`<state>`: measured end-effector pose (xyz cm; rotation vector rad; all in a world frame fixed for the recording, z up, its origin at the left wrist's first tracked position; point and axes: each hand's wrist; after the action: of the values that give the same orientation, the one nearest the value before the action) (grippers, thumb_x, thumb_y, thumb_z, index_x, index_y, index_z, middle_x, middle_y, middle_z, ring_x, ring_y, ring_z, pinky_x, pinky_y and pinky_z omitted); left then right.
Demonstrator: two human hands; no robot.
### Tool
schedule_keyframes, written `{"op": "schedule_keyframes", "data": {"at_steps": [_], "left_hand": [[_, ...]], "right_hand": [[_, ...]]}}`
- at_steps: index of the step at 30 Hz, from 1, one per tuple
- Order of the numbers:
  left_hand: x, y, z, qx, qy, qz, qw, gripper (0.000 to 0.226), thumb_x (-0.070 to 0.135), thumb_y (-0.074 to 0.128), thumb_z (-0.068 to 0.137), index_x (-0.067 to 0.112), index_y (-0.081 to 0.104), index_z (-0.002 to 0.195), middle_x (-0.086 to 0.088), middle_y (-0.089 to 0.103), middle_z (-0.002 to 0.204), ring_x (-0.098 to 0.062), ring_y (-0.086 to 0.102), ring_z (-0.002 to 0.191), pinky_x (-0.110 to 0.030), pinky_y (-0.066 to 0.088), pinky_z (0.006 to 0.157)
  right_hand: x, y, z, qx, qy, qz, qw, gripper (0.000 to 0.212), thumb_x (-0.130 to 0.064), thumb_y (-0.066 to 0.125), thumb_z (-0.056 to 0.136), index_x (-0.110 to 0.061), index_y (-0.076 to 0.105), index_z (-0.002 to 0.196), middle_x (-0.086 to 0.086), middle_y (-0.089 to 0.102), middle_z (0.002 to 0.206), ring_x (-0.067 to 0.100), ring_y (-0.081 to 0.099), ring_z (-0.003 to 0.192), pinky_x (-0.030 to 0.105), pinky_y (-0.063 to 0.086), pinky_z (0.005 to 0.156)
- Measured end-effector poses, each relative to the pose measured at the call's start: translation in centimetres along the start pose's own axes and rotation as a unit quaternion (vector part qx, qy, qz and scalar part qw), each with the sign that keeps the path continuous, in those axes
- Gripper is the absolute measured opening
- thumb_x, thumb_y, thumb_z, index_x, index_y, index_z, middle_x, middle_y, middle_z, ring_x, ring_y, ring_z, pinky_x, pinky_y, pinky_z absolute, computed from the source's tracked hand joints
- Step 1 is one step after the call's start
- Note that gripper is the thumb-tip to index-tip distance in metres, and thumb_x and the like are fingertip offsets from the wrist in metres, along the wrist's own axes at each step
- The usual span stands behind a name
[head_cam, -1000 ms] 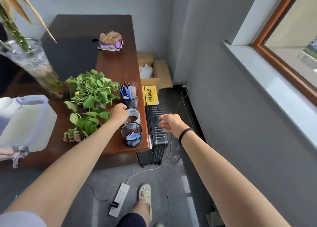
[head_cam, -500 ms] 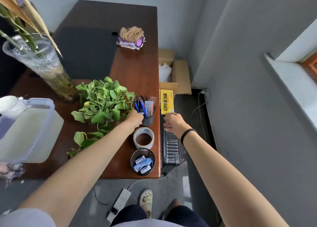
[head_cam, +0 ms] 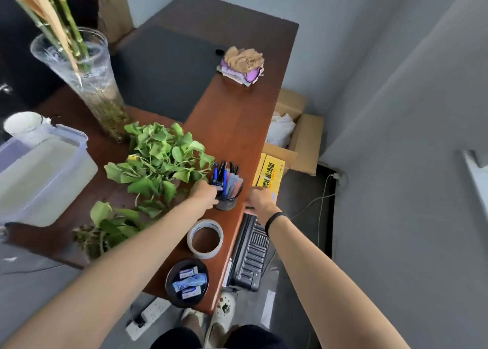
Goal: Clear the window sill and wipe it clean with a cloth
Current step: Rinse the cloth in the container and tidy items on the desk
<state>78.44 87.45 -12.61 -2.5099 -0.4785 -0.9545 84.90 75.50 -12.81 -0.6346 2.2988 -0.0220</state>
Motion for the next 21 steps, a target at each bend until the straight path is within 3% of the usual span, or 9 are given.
{"op": "schedule_keyframes", "data": {"at_steps": [3, 6, 9, 12, 14, 17, 21], "left_hand": [[-0.5, 0.6, -0.3, 0.007, -0.010, -0.003, 1.000, 0.023, 0.002, 0.028, 0.095, 0.013, 0.044, 0.107, -0.013, 0.052, 0.120, -0.032, 0.064, 0.083, -0.031, 0.051, 0.062], [-0.6, 0.9, -0.4, 0.005, -0.010, -0.025, 1.000, 0.022, 0.002, 0.029, 0.094, 0.015, 0.042, 0.106, -0.016, 0.053, 0.117, -0.034, 0.066, 0.079, -0.038, 0.054, 0.071], [-0.4, 1.1, -0.6, 0.008, -0.018, -0.039, 0.999, 0.021, 0.002, 0.030, 0.095, 0.013, 0.044, 0.106, -0.016, 0.056, 0.109, -0.033, 0.065, 0.075, -0.035, 0.053, 0.068], [-0.5, 0.9, -1.1, -0.010, -0.016, -0.025, 1.000, 0.025, 0.002, 0.033, 0.095, 0.009, 0.047, 0.114, -0.018, 0.061, 0.102, -0.030, 0.065, 0.075, -0.034, 0.051, 0.069], [-0.6, 0.7, -1.2, -0.021, -0.015, -0.010, 1.000, 0.029, 0.003, 0.035, 0.095, 0.006, 0.046, 0.122, -0.022, 0.062, 0.110, -0.031, 0.065, 0.079, -0.034, 0.049, 0.074], [-0.5, 0.1, -1.5, -0.015, -0.023, -0.003, 1.000, 0.025, 0.001, 0.034, 0.097, 0.006, 0.049, 0.117, -0.026, 0.058, 0.118, -0.036, 0.064, 0.096, -0.035, 0.047, 0.079], [-0.5, 0.2, -1.8, -0.022, -0.035, 0.033, 0.999, 0.031, 0.004, 0.035, 0.099, -0.002, 0.046, 0.127, -0.027, 0.055, 0.125, -0.037, 0.061, 0.107, -0.035, 0.044, 0.082]], "right_hand": [[0.6, -0.3, -0.2, -0.036, 0.012, -0.012, 0.999, 0.034, -0.011, 0.041, 0.096, -0.010, 0.046, 0.130, 0.014, 0.061, 0.101, 0.029, 0.063, 0.092, 0.030, 0.054, 0.064], [0.8, 0.3, 0.0, -0.054, 0.026, -0.003, 0.998, 0.041, -0.010, 0.045, 0.096, -0.014, 0.039, 0.136, 0.017, 0.056, 0.125, 0.034, 0.063, 0.103, 0.036, 0.057, 0.068], [0.8, 1.0, 0.4, -0.060, 0.023, 0.027, 0.998, 0.043, -0.009, 0.049, 0.095, -0.014, 0.039, 0.137, 0.017, 0.057, 0.124, 0.033, 0.065, 0.098, 0.041, 0.057, 0.078], [0.9, 1.5, 0.5, -0.054, 0.018, 0.037, 0.998, 0.043, -0.011, 0.050, 0.096, -0.013, 0.038, 0.137, 0.018, 0.057, 0.125, 0.032, 0.067, 0.083, 0.040, 0.058, 0.070], [0.8, 1.7, 0.7, -0.039, 0.019, 0.060, 0.997, 0.044, -0.008, 0.052, 0.094, -0.011, 0.040, 0.137, 0.017, 0.058, 0.124, 0.033, 0.069, 0.081, 0.038, 0.059, 0.064], [1.0, 1.7, 0.7, -0.038, -0.005, 0.043, 0.998, 0.048, -0.009, 0.052, 0.095, -0.014, 0.037, 0.140, 0.014, 0.055, 0.127, 0.031, 0.070, 0.082, 0.027, 0.058, 0.054], [1.3, 1.4, 1.0, -0.023, -0.015, 0.031, 0.999, 0.050, -0.001, 0.053, 0.092, -0.009, 0.040, 0.139, 0.013, 0.055, 0.129, 0.034, 0.068, 0.094, 0.038, 0.060, 0.067]]}}
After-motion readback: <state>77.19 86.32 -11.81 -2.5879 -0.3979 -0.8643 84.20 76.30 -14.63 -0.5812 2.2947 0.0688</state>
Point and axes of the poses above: each hand's wrist, its own z-axis towards the middle knuckle, its own y-axis out of the palm, x = y × z
